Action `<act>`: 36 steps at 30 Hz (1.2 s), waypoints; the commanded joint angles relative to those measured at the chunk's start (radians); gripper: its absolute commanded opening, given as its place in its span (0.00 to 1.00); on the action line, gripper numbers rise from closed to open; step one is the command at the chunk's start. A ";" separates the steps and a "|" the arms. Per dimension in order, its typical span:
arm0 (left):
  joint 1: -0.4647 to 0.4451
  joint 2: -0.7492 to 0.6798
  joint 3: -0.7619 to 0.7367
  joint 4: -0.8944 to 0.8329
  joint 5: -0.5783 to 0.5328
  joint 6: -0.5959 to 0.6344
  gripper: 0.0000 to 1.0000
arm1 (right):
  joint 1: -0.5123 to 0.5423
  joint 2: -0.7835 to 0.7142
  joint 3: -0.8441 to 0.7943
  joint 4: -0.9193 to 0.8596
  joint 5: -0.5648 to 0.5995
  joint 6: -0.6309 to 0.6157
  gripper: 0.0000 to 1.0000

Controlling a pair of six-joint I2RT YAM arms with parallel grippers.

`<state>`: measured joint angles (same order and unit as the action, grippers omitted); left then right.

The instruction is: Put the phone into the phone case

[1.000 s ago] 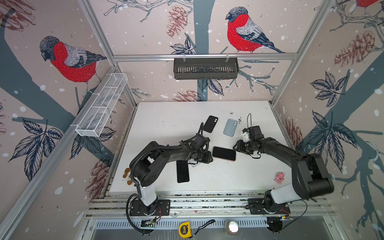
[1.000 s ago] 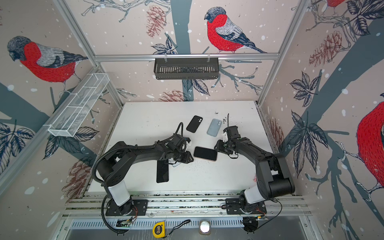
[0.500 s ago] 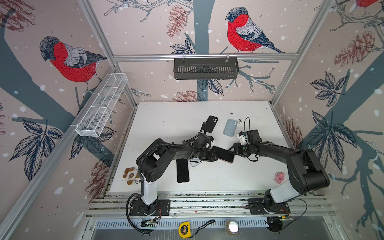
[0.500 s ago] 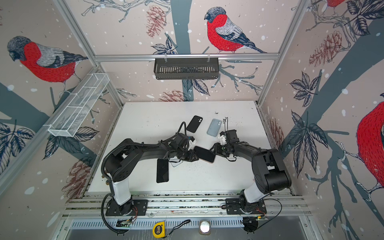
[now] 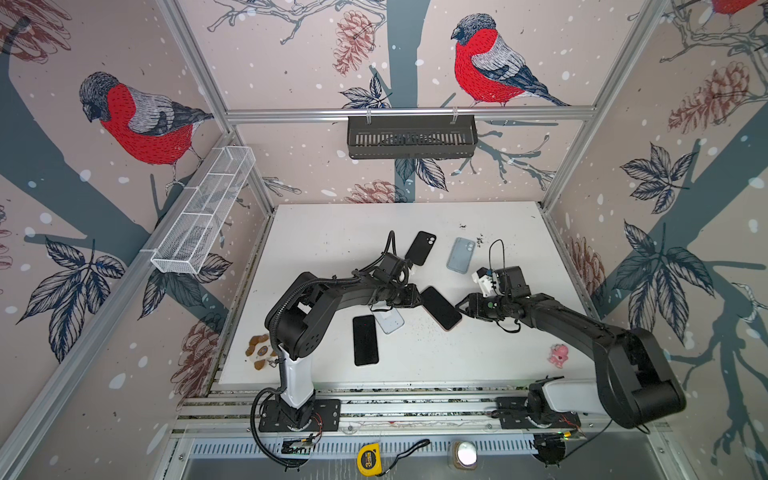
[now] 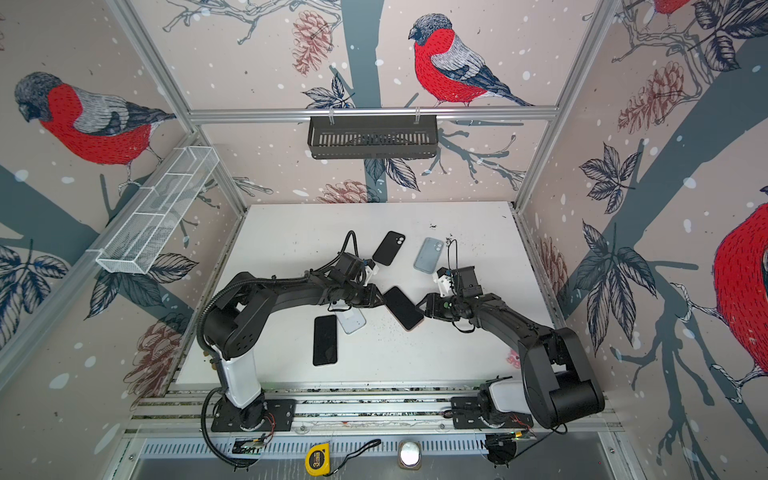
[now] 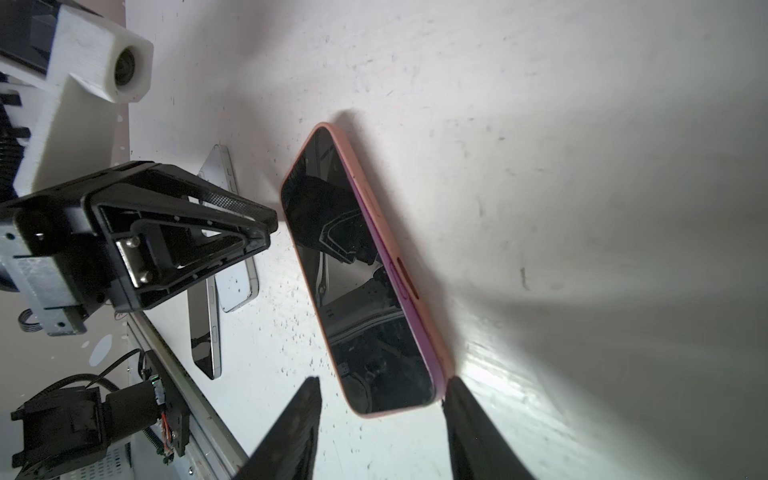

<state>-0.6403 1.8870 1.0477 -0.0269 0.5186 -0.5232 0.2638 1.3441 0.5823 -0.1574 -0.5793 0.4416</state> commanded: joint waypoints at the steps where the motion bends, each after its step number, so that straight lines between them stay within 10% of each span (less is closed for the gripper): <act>1: 0.002 0.000 0.025 -0.039 -0.007 0.013 0.28 | -0.006 -0.007 0.004 -0.060 0.044 -0.035 0.50; 16: -0.049 0.100 0.278 -0.380 -0.321 0.164 0.28 | 0.025 -0.014 -0.016 -0.061 0.056 -0.014 0.45; 36: -0.062 0.124 0.264 -0.383 -0.308 0.175 0.27 | 0.106 0.051 0.056 -0.134 0.169 -0.023 0.39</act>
<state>-0.7002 2.0083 1.3228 -0.3656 0.2352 -0.3595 0.3645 1.3861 0.6281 -0.2661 -0.4465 0.4377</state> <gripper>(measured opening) 0.274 0.396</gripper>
